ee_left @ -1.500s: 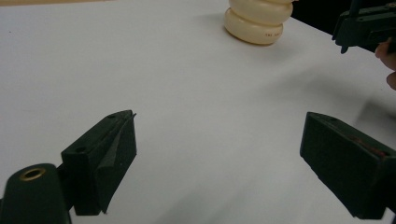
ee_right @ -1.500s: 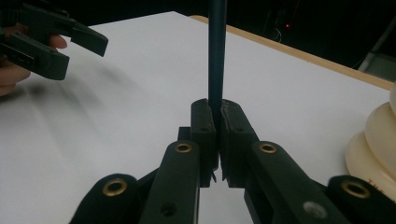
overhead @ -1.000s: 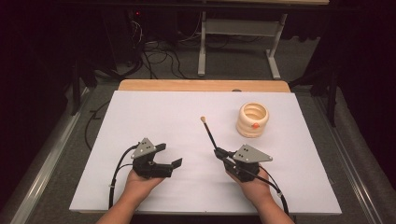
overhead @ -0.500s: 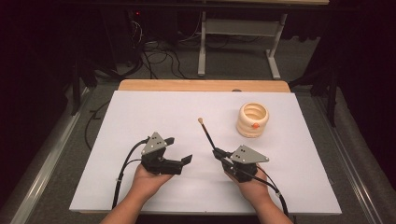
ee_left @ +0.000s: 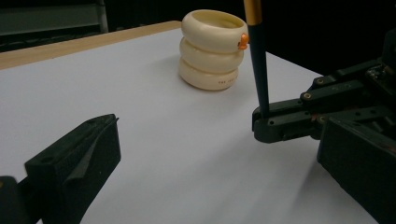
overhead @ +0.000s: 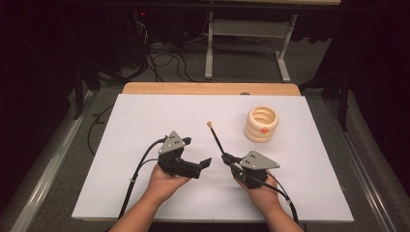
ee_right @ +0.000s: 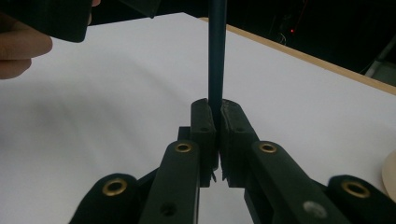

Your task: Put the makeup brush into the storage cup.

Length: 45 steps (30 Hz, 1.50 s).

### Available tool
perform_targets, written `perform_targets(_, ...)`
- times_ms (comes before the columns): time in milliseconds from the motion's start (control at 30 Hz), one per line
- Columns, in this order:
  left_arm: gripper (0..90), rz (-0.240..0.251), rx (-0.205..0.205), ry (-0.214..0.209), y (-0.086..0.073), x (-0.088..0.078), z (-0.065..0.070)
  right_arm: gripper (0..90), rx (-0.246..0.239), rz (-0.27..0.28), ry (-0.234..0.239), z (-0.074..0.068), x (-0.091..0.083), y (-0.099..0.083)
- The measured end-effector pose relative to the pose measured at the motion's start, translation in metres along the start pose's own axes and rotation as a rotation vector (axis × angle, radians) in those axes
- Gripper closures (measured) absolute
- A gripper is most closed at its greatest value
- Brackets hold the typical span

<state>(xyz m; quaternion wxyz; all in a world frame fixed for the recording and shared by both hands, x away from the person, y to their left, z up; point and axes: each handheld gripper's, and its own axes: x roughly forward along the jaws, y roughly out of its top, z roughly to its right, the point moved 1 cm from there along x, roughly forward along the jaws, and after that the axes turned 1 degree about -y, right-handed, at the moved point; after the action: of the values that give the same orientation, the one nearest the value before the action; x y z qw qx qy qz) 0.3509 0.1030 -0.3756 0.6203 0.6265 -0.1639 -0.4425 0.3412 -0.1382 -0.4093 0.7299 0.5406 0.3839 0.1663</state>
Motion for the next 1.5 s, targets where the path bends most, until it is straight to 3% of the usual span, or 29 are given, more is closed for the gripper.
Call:
perform_targets(533,0.2,0.047,-0.02,-0.047,0.011,0.013,0.003,87.4,0.003,0.0,-0.008,0.0,0.001,-0.002)
perform_targets(767,0.5,0.076,-0.064,-0.081,0.006,0.012,0.005,87.4,0.003,-0.005,0.0,-0.001,0.002,-0.004)
perform_targets(900,0.5,0.067,-0.077,-0.095,0.0,0.014,0.006,87.4,0.0,-0.004,0.003,-0.003,0.002,-0.006)
perform_targets(1167,5.8,0.119,-0.112,-0.108,-0.001,0.009,0.004,87.4,-0.009,-0.005,0.01,-0.006,0.002,-0.008)
perform_targets(1300,13.8,0.138,-0.127,-0.096,-0.001,0.006,0.001,87.3,-0.017,-0.005,0.017,-0.007,0.002,-0.008)
perform_targets(1400,17.8,0.15,-0.164,-0.108,-0.002,0.002,-0.005,87.3,-0.026,-0.008,0.013,-0.008,0.002,-0.008)
perform_targets(1500,22.3,0.159,-0.17,-0.123,-0.002,0.001,-0.005,87.3,-0.027,-0.01,0.017,-0.008,0.003,-0.008)
